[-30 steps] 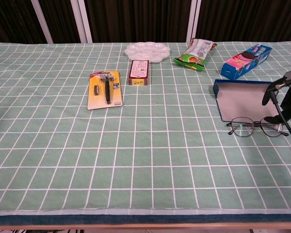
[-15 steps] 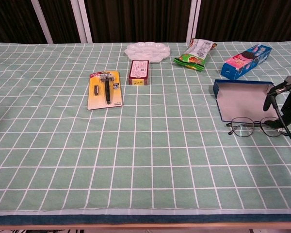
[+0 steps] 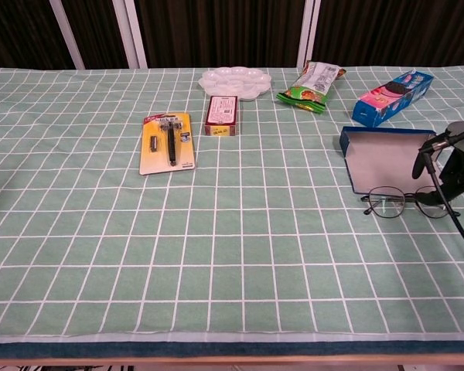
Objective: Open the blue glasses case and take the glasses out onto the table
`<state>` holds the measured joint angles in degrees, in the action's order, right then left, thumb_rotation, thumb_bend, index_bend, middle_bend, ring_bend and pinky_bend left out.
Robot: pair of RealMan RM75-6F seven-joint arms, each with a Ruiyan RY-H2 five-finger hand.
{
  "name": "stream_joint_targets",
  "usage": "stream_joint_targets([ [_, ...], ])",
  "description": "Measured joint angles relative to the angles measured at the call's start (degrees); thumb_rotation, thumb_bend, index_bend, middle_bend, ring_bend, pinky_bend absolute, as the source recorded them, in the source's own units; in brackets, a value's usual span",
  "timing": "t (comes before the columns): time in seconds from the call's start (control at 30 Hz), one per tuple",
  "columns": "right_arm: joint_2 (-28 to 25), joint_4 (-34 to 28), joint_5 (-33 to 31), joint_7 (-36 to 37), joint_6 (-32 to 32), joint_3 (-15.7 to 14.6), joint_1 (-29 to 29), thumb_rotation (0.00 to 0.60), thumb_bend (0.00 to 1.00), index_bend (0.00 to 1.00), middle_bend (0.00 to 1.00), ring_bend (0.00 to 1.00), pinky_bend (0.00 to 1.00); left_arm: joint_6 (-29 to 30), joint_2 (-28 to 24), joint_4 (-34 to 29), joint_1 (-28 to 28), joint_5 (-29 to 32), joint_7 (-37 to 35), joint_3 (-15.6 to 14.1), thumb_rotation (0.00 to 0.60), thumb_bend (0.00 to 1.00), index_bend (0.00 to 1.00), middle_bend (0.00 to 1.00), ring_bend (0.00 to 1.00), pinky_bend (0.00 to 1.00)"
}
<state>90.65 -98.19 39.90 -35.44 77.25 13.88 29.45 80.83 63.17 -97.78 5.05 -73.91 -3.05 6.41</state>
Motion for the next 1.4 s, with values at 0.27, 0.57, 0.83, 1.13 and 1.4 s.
stream_joint_targets([
  [0.27,1.07,1.59,-0.59,-0.77,-0.9,0.41,0.89,0.6,0.4,0.49,1.0,1.0,1.0,-0.13,-0.01,-0.09,0.01,0.41,0.08,0.16,0.6,0.04,0.0,0.0,0.0,0.0],
  [0.57,1.83,3.44,-2.6,-1.19,-1.88,1.08,1.38,0.6,0.41,0.49,1.0,1.0,1.0,-0.49,-0.07,-0.03,0.09,1.1,0.13,0.4,0.6,0.04,0.0,0.0,0.0,0.0],
  [0.83,2.33,5.16,-3.57,-0.94,-2.67,0.92,1.26,0.6,0.44,0.49,1.0,1.0,1.0,-0.62,-0.08,-0.15,0.11,1.48,0.35,0.49,0.6,0.04,0.0,0.0,0.0,0.0],
  [1.13,2.99,6.18,-3.68,-0.43,-3.14,0.76,1.14,0.6,0.45,0.49,1.0,1.0,1.0,-0.75,-0.08,-0.26,0.13,1.79,0.56,0.59,0.6,0.04,0.0,0.0,0.0,0.0],
  [1.4,3.28,6.93,-3.93,-0.55,-3.21,0.8,1.13,0.6,0.49,0.51,1.0,1.0,1.0,-0.86,-0.2,-0.26,0.11,1.98,0.36,0.67,0.6,0.04,0.0,0.0,0.0,0.0],
])
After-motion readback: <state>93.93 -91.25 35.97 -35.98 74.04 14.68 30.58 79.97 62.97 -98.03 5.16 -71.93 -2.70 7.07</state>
